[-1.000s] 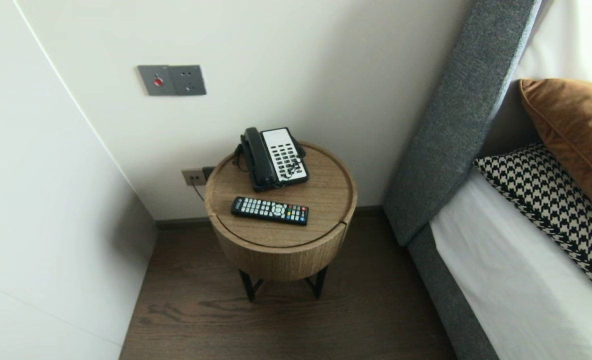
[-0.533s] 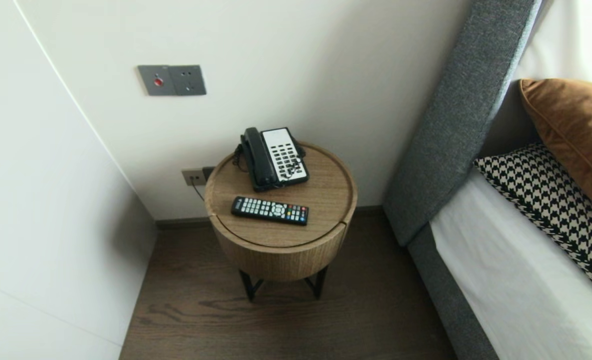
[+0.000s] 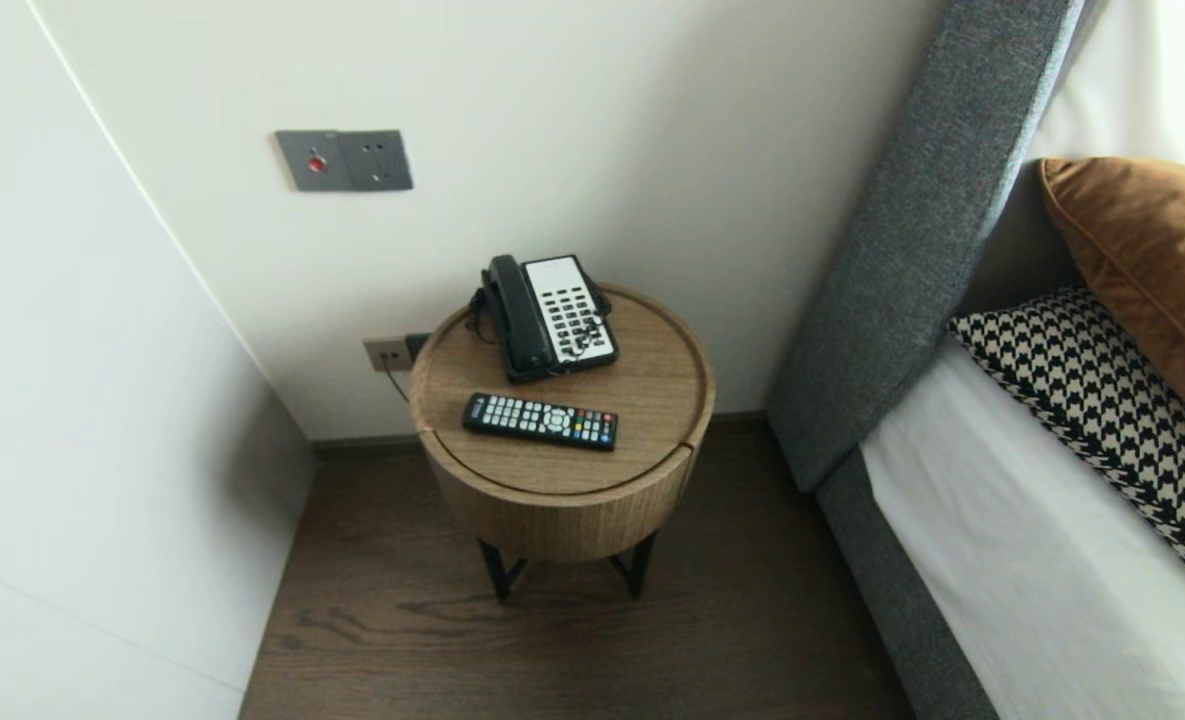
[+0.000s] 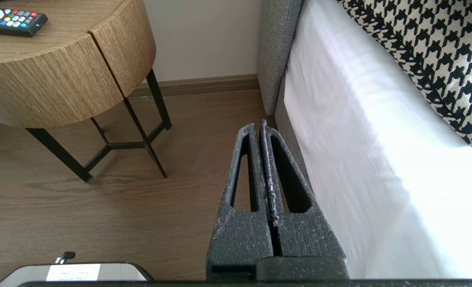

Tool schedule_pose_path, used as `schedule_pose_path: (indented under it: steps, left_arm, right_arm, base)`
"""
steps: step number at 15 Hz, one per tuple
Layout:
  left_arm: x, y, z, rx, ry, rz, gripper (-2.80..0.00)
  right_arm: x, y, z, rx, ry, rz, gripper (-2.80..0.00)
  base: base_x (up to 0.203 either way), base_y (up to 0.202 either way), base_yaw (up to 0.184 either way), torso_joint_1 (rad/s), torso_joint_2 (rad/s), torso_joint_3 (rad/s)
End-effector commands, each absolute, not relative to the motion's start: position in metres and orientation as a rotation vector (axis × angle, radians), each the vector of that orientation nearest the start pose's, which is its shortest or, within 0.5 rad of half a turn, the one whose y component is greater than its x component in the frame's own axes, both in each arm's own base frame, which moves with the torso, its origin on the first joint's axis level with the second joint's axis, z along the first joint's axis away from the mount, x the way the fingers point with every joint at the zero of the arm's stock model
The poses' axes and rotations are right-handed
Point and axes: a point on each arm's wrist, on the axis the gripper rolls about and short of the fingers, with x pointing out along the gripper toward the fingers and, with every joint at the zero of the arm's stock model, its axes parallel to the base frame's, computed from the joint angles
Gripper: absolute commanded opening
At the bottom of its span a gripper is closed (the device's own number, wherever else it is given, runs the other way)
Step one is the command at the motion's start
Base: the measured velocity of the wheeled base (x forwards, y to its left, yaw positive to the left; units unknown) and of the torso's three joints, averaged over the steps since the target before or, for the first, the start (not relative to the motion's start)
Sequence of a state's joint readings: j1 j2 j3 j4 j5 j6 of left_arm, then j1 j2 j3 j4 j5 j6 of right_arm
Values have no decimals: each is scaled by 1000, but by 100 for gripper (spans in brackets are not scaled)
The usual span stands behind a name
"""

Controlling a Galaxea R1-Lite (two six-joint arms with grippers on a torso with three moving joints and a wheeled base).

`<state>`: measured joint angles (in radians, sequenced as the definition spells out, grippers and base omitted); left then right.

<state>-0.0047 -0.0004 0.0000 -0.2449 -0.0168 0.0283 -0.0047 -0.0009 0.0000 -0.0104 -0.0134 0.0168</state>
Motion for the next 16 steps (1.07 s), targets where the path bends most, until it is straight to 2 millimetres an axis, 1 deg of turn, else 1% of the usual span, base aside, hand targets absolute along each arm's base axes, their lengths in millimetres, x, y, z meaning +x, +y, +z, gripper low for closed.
schedule_pose_path:
  steps: [1, 16]
  left_arm:
    - [-22, 0, 90, 30, -210, -18, -280]
    - [-22, 0, 89, 29, -209, -19, -280]
  right_arm:
    - [-23, 0, 75, 17, -15, -18, -280]
    - [-23, 0, 75, 18, -16, -18, -280]
  base:
    - [0, 0, 0, 0, 0, 0]
    - [0, 0, 0, 0, 0, 0]
